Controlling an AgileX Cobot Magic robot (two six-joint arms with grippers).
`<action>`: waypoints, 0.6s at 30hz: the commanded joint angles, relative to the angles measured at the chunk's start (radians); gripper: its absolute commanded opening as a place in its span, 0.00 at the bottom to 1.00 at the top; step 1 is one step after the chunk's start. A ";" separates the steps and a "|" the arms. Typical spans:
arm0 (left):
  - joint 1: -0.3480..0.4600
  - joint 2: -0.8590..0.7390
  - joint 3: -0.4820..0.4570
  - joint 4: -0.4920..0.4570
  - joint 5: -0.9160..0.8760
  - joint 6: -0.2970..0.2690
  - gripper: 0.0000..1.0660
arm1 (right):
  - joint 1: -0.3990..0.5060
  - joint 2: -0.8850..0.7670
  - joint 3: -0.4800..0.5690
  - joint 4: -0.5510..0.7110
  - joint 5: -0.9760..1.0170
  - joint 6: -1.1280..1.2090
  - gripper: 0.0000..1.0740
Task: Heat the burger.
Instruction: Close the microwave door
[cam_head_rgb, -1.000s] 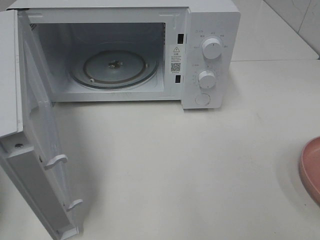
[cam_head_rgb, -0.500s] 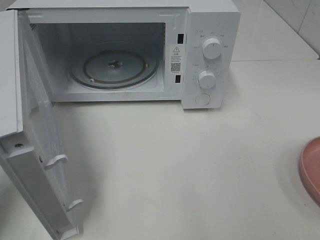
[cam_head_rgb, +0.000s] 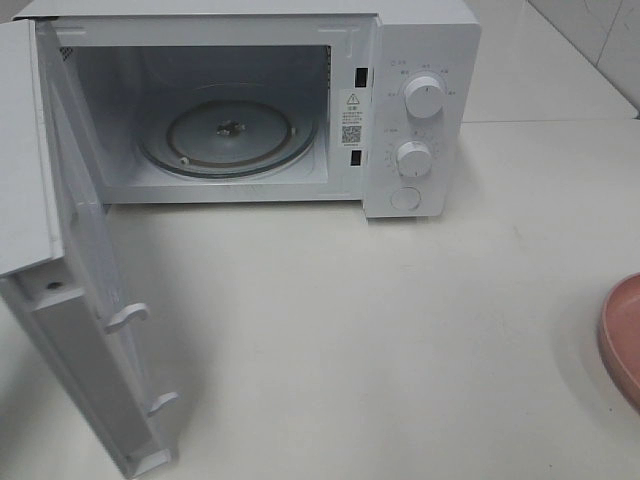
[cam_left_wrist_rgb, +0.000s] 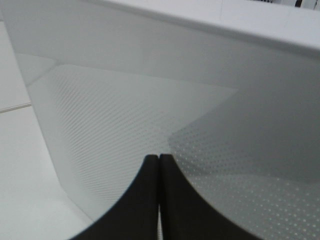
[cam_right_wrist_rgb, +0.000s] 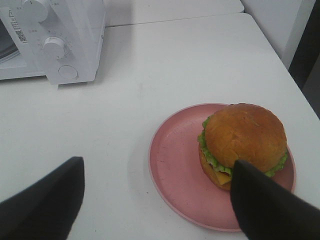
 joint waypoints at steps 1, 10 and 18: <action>-0.076 0.053 -0.052 -0.007 -0.021 0.005 0.00 | -0.005 -0.025 0.002 -0.005 -0.013 -0.002 0.70; -0.225 0.152 -0.146 -0.167 -0.018 0.055 0.00 | -0.005 -0.025 0.002 -0.005 -0.013 -0.002 0.70; -0.347 0.229 -0.236 -0.292 -0.016 0.066 0.00 | -0.005 -0.025 0.002 -0.005 -0.013 -0.002 0.70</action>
